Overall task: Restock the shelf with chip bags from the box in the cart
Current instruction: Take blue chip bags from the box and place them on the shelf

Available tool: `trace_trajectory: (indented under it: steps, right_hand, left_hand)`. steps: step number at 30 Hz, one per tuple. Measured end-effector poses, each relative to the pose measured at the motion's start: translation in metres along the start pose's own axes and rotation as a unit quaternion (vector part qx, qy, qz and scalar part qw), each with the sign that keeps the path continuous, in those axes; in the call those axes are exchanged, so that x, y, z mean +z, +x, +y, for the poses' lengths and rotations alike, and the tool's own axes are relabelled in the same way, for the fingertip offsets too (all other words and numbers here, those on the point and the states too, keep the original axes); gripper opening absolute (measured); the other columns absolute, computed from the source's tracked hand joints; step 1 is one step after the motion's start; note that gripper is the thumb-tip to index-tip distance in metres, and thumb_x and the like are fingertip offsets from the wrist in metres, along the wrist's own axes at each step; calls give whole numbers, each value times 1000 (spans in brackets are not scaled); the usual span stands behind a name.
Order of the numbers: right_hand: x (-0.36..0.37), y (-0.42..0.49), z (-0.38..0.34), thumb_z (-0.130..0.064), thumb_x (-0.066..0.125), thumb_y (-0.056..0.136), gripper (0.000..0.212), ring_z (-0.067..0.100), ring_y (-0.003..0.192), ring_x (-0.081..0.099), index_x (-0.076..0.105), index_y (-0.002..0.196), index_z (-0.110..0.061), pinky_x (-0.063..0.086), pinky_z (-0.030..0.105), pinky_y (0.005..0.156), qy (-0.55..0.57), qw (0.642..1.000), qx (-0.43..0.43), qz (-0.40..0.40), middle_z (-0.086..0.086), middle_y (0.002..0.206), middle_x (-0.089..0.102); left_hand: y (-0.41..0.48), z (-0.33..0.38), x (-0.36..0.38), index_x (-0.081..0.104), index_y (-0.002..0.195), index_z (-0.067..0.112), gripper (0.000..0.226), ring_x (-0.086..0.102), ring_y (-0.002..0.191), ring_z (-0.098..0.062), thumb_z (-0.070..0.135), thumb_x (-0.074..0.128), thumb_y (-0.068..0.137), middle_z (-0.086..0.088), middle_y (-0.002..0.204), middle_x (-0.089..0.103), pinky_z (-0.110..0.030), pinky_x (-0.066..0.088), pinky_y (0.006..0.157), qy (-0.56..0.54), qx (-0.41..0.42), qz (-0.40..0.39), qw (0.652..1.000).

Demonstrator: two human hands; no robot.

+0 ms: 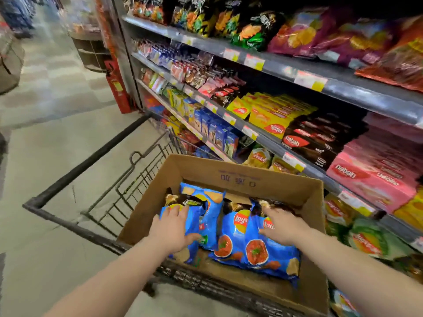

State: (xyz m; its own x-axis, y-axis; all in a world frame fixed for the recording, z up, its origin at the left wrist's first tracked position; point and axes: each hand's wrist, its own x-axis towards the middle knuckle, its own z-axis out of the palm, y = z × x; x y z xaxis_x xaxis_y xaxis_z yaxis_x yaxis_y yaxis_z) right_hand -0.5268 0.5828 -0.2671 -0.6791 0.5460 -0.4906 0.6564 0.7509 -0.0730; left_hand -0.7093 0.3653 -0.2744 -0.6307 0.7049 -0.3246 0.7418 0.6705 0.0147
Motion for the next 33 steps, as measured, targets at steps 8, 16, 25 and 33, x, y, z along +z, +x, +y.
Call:
trace_trajectory:
  steps: [8,16,25,33]
  right_hand:
    - [36,20,-4,-59,49,87,74,28,137,36,24,148,-25,36,44,107,45,987,144,-50,4,154,29]
    - [63,50,18,-52,55,86,79,32,133,38,21,149,-20,39,43,106,130,965,214,-72,8,151,29]
    - [99,100,59,-37,62,87,90,36,138,33,4,152,-12,33,42,111,257,916,300,-68,17,157,11]
    - [119,129,73,-21,72,80,104,37,130,43,-2,152,-14,39,43,106,438,815,379,-15,19,147,35]
  left_hand:
    - [77,-52,22,9,152,20,96,23,142,-27,63,56,81,-3,158,18,-45,32,109,-48,18,-48,997]
    - [115,-56,55,-1,152,10,117,23,141,-39,47,76,72,-18,158,10,-47,29,112,-190,-53,-77,977]
    - [150,-67,89,22,143,-3,123,44,126,-42,44,82,47,-26,138,44,-47,39,102,-363,-239,-121,893]
    - [154,-72,99,-4,152,17,140,40,132,-36,48,89,52,-16,147,37,-48,34,110,-429,-279,-137,848]
